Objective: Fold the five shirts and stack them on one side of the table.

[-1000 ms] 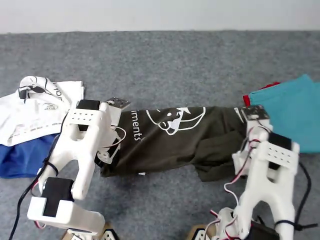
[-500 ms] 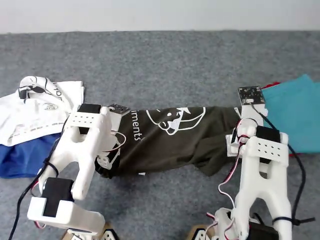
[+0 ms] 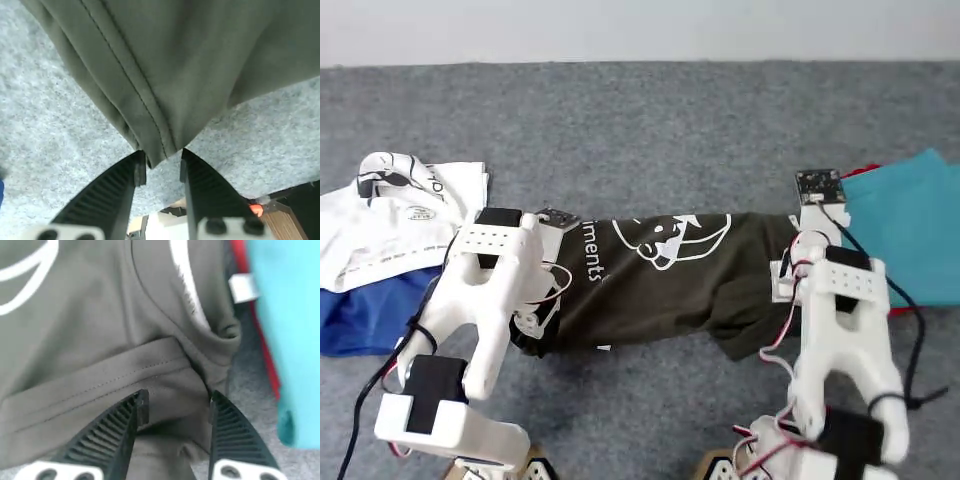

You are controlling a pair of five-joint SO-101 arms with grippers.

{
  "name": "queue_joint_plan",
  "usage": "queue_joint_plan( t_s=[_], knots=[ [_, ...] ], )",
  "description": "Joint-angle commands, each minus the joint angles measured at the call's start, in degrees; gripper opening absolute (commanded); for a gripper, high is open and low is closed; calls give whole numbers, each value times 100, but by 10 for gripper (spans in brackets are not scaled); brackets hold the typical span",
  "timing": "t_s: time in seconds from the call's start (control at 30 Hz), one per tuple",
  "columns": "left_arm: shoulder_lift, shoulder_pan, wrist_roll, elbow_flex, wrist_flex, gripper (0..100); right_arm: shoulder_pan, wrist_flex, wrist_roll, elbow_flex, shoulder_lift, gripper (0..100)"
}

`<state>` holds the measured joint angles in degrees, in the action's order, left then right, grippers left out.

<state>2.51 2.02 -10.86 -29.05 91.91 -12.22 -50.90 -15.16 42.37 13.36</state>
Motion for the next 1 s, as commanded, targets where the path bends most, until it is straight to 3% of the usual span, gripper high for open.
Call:
queue_joint_plan(
  t_s=[0.0, 0.23, 0.47, 0.73, 0.97],
  knots=[
    [-202, 35, 18, 13, -53, 122, -277, -409, 35, -624, -66, 205],
    [-202, 35, 9, 13, -53, 122, -796, -1648, -9, -1187, 884, 205],
    [-202, 35, 9, 13, -53, 122, -673, -2712, -914, -290, 1657, 205],
    [-202, 35, 9, 13, -53, 122, -497, -1455, -1345, 1521, 1798, 205],
    [-202, 35, 9, 13, -53, 122, 567, -1015, -791, 1732, 1851, 205]
  ],
)
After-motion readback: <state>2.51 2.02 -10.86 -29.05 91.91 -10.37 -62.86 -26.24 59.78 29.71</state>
